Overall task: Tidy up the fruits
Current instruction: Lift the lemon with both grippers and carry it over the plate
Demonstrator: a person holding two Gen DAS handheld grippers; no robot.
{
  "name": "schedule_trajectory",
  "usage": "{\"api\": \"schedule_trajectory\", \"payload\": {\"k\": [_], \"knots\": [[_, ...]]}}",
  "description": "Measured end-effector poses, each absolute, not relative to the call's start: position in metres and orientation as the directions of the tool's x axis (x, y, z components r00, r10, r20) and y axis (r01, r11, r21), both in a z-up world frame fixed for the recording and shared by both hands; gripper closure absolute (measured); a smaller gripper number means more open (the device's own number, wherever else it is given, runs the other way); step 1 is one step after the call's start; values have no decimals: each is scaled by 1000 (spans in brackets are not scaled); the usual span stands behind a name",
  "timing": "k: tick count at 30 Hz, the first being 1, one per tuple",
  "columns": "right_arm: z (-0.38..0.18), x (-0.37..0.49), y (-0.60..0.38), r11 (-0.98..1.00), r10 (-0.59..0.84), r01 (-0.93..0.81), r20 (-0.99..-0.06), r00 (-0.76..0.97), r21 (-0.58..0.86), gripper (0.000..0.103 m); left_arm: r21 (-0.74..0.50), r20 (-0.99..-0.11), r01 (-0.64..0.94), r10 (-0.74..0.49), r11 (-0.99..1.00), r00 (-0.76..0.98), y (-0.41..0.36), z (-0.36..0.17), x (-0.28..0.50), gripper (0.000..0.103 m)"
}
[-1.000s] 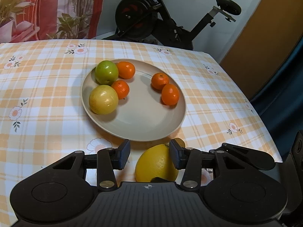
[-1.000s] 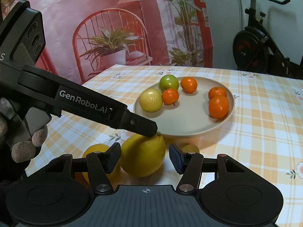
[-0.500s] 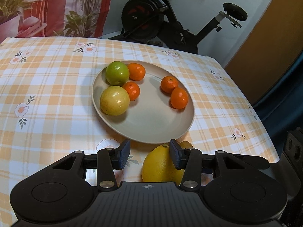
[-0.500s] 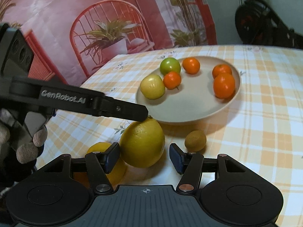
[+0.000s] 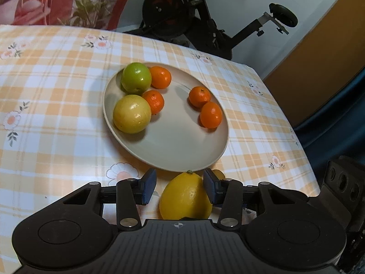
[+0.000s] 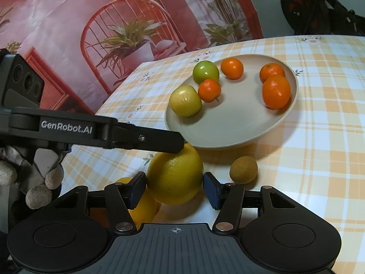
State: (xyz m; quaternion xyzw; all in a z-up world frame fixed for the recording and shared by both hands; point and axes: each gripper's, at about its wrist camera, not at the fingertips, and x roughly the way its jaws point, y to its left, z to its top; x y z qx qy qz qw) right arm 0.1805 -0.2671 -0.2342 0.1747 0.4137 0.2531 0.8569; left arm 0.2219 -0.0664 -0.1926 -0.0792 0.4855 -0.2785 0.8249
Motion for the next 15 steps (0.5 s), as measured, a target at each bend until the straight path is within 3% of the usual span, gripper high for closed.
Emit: {"api": "schedule_trajectory", "payload": {"k": [8,11,15], "knots": [[-236,186,-268,802,589,-281,-623,515,526,52,-436,-748,395,-569,809,340,-66,-197,227,59],[-233,184,-265,820,567,-295,-629,531,491,52,-456,-734,402,-591,794,334,-65,-195,227,69],[-226,179,-260,852,523,-327,-637,566,409,52,-447,-725,424,-597,788,344,-68,-190,224,69]]}}
